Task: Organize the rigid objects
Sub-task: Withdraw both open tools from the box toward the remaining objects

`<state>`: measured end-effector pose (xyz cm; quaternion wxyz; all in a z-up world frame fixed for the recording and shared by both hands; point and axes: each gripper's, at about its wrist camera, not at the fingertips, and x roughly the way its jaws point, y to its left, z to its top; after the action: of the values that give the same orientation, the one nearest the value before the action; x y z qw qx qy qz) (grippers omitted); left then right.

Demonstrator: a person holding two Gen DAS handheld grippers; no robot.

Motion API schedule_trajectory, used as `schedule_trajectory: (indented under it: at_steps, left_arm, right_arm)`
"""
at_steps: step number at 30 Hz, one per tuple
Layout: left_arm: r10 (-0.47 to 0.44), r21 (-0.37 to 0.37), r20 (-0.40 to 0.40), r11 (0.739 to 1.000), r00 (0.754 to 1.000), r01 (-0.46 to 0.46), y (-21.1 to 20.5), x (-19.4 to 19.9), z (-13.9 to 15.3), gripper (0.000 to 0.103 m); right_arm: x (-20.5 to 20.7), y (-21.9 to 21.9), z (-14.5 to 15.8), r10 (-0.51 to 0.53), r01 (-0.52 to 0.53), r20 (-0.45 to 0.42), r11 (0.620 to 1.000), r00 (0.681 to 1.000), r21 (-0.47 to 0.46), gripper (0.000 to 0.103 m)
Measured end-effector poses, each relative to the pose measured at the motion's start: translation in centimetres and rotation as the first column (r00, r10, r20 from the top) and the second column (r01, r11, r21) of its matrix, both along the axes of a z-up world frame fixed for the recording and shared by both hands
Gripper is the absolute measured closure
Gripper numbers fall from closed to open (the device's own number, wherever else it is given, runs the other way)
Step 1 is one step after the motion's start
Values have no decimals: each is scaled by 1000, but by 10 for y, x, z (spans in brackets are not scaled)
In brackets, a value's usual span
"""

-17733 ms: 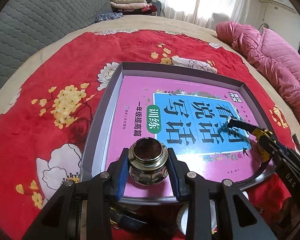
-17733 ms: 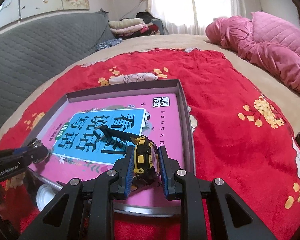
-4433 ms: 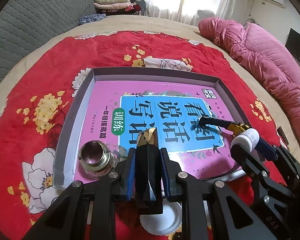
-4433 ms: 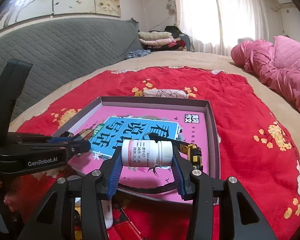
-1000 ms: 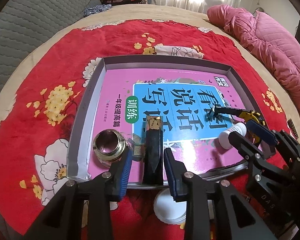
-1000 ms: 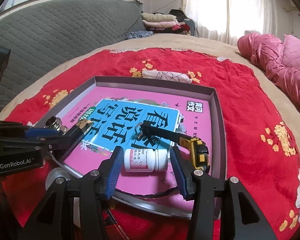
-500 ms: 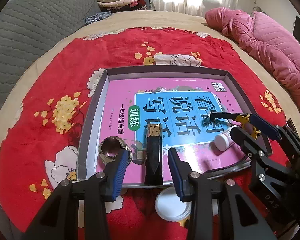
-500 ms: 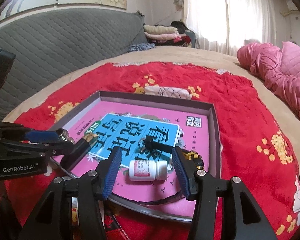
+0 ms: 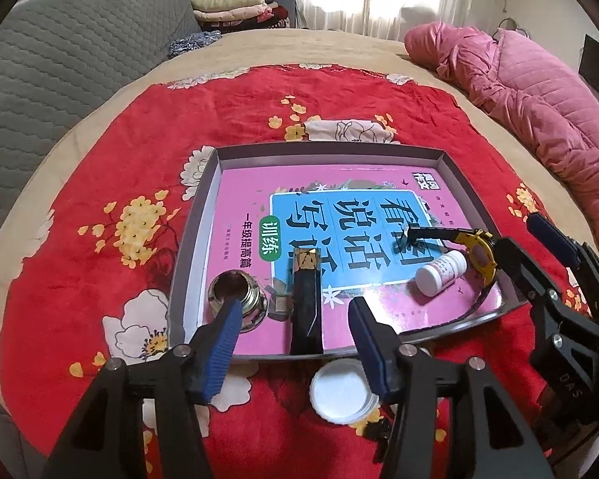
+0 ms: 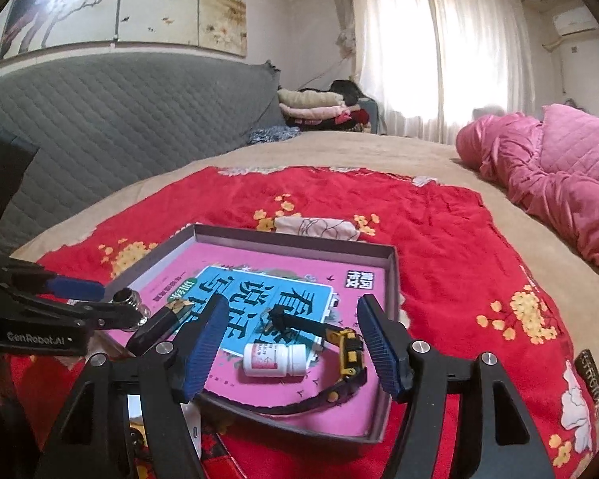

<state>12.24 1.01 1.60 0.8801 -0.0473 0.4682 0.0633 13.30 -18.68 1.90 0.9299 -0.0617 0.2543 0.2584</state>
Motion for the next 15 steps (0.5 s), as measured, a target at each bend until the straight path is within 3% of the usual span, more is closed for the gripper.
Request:
schedule_trajectory:
  at_steps: [15]
  left_arm:
    - [-9, -10, 26, 1000, 1000, 9, 0, -26, 15, 47]
  right_arm:
    - [-35, -11, 7, -31, 32, 28, 999, 999, -15, 33]
